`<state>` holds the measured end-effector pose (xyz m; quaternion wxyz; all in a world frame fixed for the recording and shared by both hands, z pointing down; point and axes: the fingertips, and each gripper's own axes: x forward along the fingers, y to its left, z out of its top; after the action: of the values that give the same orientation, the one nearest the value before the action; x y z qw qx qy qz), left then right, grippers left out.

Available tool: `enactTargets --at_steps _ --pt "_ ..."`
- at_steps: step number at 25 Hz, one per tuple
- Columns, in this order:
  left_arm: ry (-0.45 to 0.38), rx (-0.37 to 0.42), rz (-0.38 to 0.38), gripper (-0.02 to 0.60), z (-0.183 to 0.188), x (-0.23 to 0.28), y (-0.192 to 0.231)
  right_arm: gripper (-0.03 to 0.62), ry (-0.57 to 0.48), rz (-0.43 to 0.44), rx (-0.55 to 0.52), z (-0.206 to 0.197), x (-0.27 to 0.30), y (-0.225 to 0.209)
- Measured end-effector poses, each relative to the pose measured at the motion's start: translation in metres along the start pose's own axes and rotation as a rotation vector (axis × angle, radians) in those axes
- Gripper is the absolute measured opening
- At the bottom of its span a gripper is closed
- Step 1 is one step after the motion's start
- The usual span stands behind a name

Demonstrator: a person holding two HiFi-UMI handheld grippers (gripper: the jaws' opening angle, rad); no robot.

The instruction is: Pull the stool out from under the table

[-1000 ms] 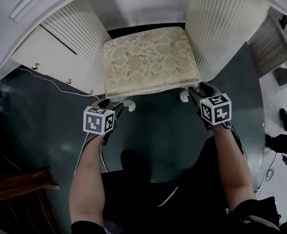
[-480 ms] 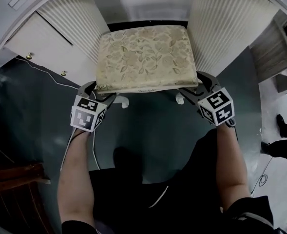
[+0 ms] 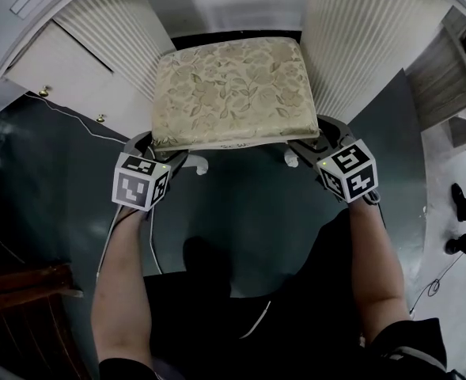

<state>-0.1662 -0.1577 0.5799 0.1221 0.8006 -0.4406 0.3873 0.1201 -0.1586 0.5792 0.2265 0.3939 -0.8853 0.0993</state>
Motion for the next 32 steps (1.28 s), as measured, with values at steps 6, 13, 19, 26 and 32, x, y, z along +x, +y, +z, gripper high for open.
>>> enactTargets --at_steps 6,13,19,26,32 --pt "-0.002 -0.004 -0.012 0.36 -0.004 -0.004 -0.007 0.321 -0.006 0.005 -0.023 0.001 0.002 -0.004" --pt "0.048 0.192 -0.005 0.345 -0.015 -0.004 -0.007 0.347 0.018 -0.053 -0.056 -0.001 0.006 -0.005" --pt "-0.007 0.102 -0.091 0.353 -0.002 0.003 0.0 0.342 0.012 -0.073 -0.008 -0.003 0.006 -0.002" --pt "0.006 0.084 -0.144 0.324 -0.019 0.021 -0.002 0.339 0.111 -0.065 0.037 -0.008 0.008 0.003" --pt "0.061 -0.035 -0.129 0.345 -0.016 0.026 0.002 0.334 0.301 -0.035 0.131 -0.011 0.008 0.007"
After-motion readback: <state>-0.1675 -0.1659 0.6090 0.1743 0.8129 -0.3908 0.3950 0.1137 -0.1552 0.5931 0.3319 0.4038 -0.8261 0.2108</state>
